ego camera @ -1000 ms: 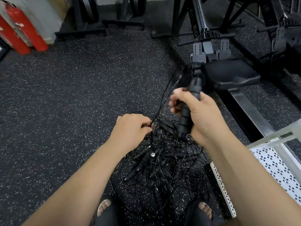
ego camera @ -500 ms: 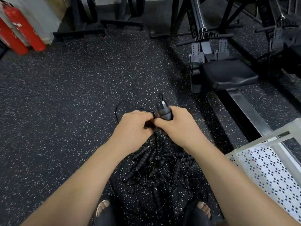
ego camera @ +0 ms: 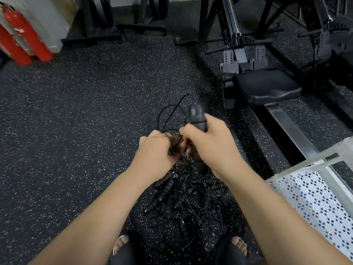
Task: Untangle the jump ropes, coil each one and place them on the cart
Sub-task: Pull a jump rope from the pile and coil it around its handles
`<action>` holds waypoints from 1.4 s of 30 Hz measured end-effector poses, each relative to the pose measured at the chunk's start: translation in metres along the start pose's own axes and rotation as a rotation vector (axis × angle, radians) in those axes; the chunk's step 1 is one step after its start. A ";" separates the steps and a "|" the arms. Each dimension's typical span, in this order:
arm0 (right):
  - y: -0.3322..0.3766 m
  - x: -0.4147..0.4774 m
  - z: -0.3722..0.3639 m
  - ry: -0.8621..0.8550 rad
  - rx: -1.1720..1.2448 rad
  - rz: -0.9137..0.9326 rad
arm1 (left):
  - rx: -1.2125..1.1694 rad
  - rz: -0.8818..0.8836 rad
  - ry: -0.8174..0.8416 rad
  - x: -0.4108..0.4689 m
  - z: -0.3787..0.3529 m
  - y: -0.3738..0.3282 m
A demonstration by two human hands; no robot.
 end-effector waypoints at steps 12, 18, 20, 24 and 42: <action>0.012 0.011 0.034 -0.249 0.546 -0.015 | -0.103 0.024 0.143 0.014 -0.020 0.023; -0.009 0.015 0.028 -0.088 0.369 -0.086 | -0.241 0.007 0.118 0.010 -0.006 0.014; -0.019 0.014 0.025 -0.052 0.176 -0.112 | -0.298 0.004 0.070 0.008 0.002 0.007; -0.034 0.010 0.012 0.038 -0.021 -0.177 | -0.526 0.055 -0.036 0.005 0.023 -0.001; -0.035 0.004 -0.016 0.121 -0.108 -0.007 | -1.143 0.189 -0.050 0.008 0.036 0.014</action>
Point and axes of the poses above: each hand's wrist, its own x-axis towards the middle knuckle, its own z-axis out of the back of the hand, y = z × x, the point moved 3 cm from there along x, towards the middle knuckle, and after that the axes turned 8 degrees about z, right-handed, at the moved point
